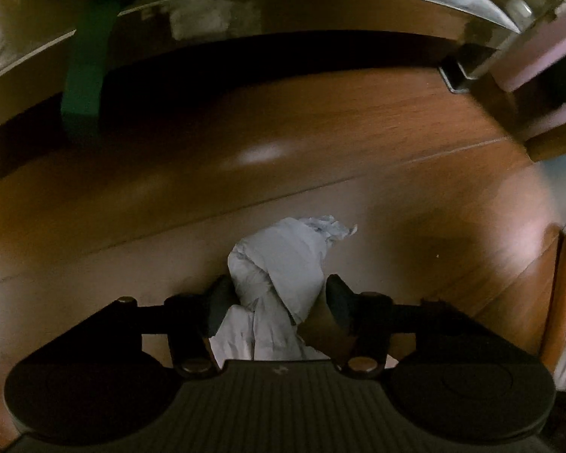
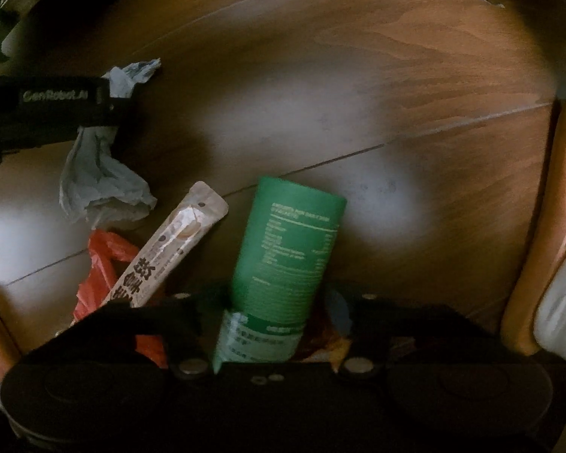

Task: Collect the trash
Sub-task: 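Grasp grey crumpled bag with left tool while right tool grasps green can, then lift grey bag and green can with both tools over the teal bin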

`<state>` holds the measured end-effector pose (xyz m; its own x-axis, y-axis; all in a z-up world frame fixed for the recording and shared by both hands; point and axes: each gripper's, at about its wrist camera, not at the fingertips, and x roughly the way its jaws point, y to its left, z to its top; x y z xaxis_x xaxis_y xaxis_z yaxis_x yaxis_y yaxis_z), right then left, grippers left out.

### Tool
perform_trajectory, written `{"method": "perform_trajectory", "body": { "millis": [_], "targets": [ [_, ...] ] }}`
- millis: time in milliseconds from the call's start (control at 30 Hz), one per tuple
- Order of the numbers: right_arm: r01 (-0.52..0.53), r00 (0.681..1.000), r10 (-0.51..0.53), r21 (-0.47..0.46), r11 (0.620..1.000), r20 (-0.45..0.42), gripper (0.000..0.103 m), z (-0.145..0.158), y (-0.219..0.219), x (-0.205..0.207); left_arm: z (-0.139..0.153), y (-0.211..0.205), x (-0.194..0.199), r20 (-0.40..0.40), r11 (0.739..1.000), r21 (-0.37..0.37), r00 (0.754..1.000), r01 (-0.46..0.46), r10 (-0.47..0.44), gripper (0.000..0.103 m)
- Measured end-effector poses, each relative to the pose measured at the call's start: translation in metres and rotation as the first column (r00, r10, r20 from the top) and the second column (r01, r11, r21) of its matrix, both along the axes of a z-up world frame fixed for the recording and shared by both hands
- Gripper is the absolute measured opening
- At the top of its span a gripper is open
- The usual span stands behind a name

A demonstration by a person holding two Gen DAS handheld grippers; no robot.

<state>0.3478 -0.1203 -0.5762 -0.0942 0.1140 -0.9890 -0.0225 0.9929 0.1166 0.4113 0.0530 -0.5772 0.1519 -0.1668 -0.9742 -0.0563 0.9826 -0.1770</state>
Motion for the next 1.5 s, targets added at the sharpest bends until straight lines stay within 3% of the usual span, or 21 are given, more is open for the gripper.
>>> {"method": "perform_trajectory", "body": {
  "millis": [300,500,900,1100,1500],
  "targets": [
    [0.033,0.999,-0.032,-0.045,0.998,0.014,0.052,0.006,-0.003,0.002,0.009,0.002,-0.002,-0.001,1.0,-0.011,1.0,-0.029,0.029,0.046],
    [-0.003,0.998,0.006,-0.056,0.998,0.063,0.051,0.057,0.01,0.003,0.047,0.007,-0.013,0.024,0.998,-0.024,0.998,-0.055,0.056,0.046],
    [-0.096,0.962,0.097,-0.016,0.995,0.255,0.051,0.194,0.021,-0.018,0.184,0.032,-0.054,0.144,0.988,-0.031,0.978,-0.151,0.154,0.046],
    [-0.124,0.922,0.109,0.018,0.992,0.371,0.051,0.274,0.015,-0.028,0.273,0.037,-0.081,0.247,0.98,-0.049,0.948,-0.194,0.2,0.046],
    [-0.196,0.828,0.128,0.068,0.978,0.546,0.051,0.433,-0.006,-0.082,0.425,0.022,-0.15,0.449,0.985,-0.05,0.878,-0.165,0.17,0.046]
  ]
}}
